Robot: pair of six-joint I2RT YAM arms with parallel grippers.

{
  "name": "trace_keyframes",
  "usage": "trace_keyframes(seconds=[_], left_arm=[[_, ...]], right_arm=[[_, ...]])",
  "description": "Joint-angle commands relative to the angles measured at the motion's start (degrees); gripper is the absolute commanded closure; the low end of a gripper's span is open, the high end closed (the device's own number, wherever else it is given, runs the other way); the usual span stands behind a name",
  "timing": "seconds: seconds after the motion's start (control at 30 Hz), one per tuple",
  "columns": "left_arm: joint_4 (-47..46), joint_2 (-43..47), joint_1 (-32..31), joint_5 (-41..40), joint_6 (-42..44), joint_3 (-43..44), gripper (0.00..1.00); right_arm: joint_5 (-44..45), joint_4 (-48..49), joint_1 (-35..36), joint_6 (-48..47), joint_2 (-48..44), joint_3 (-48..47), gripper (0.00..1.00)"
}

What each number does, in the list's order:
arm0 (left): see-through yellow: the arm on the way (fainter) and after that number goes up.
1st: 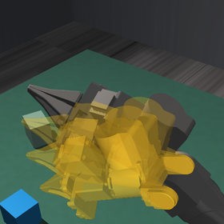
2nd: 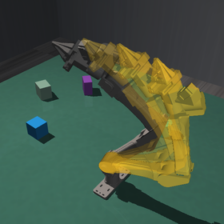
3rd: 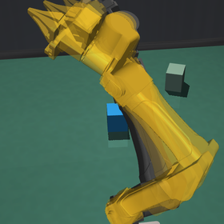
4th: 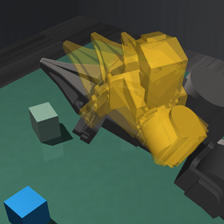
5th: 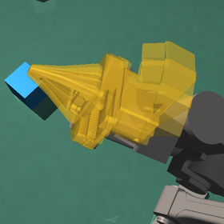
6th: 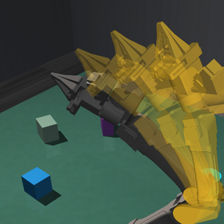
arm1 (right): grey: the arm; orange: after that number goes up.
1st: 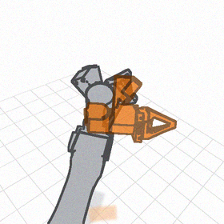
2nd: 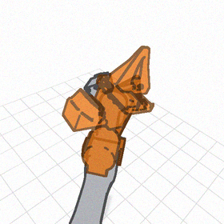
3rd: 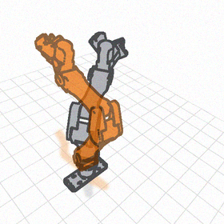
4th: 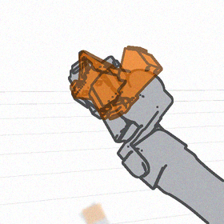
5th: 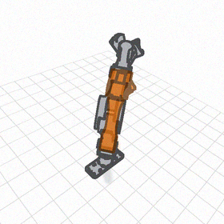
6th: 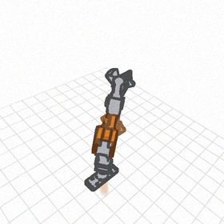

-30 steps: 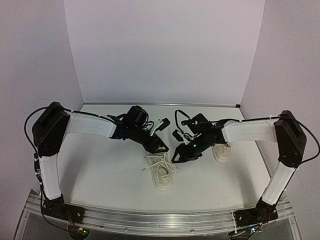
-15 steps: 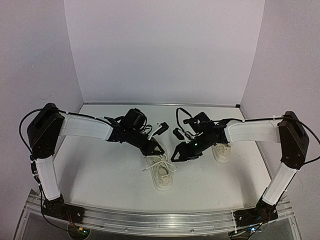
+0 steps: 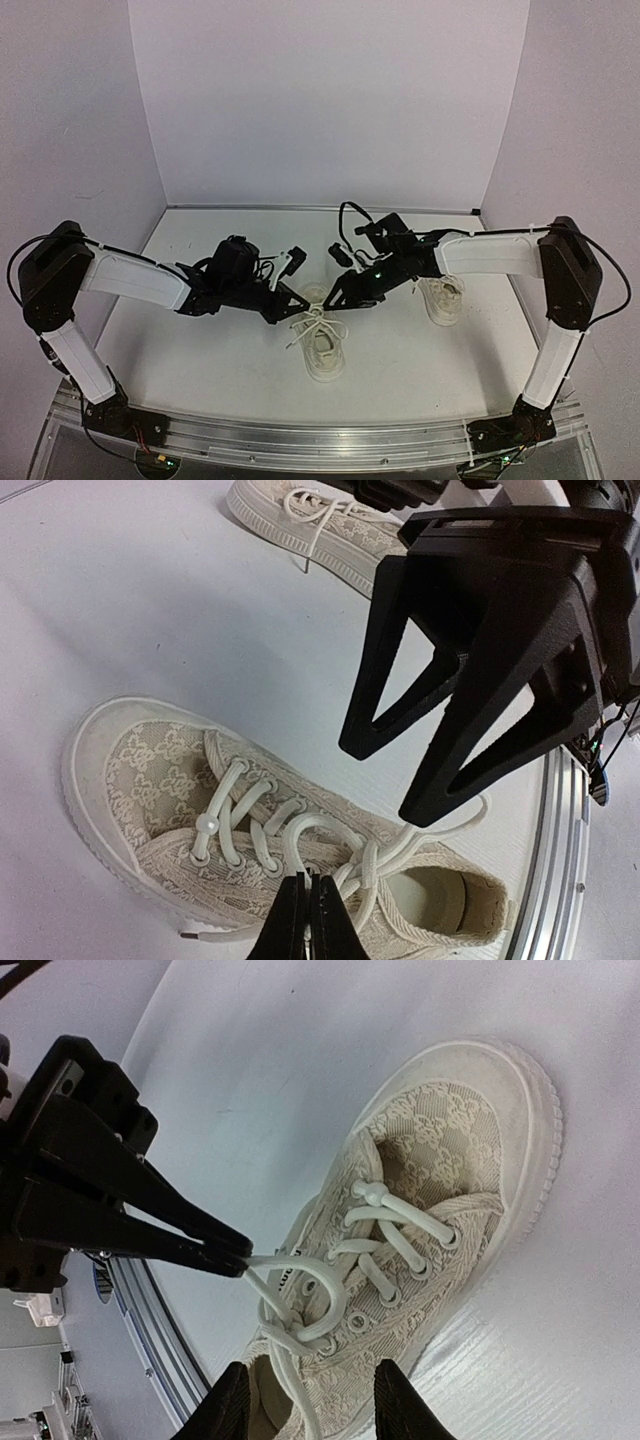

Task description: Tie the shoes

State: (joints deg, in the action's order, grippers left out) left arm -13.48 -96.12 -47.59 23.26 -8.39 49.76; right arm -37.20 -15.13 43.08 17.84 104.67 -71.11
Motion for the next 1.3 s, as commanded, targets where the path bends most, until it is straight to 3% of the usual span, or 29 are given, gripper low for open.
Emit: trace_keyframes(seconds=[0.0, 0.2, 0.4, 0.53, 0.73, 0.93, 1.27], left_arm=[[-10.75, 3.86, 0.12, -3.11, -4.43, -3.66, 1.0], [-13.78, 4.9, 0.17, -4.23, -5.25, -6.35, 1.0], [-13.58, 5.16, 0.13, -4.75, -5.19, -6.31, 0.96], [-11.96, 6.14, 0.14, -5.38, -4.46, -5.73, 0.8], [-7.05, 8.7, 0.76, -7.4, -2.29, -4.01, 0.68], [-2.4, 6.88, 1.59, -3.87, -1.41, -1.66, 0.56], [-2.4, 1.5, 1.89, 0.16, -3.63, 0.84, 0.59]], right_arm=[[-3.42, 1.42, 0.88, -1.25, 2.71, -3.07, 0.61], [-4.54, 1.51, 2.02, -2.24, 6.09, -4.94, 0.66], [-5.82, 1.42, 2.49, -2.97, 8.51, -7.66, 0.83], [-6.37, 1.41, 2.54, -3.25, 9.07, -8.97, 1.0], [-5.7, 1.33, 2.52, -3.25, 9.53, -10.45, 1.0], [-6.3, 1.24, 2.52, -3.5, 10.54, -11.67, 1.0], [-7.01, 1.37, 2.59, -4.16, 9.03, -10.55, 1.0]])
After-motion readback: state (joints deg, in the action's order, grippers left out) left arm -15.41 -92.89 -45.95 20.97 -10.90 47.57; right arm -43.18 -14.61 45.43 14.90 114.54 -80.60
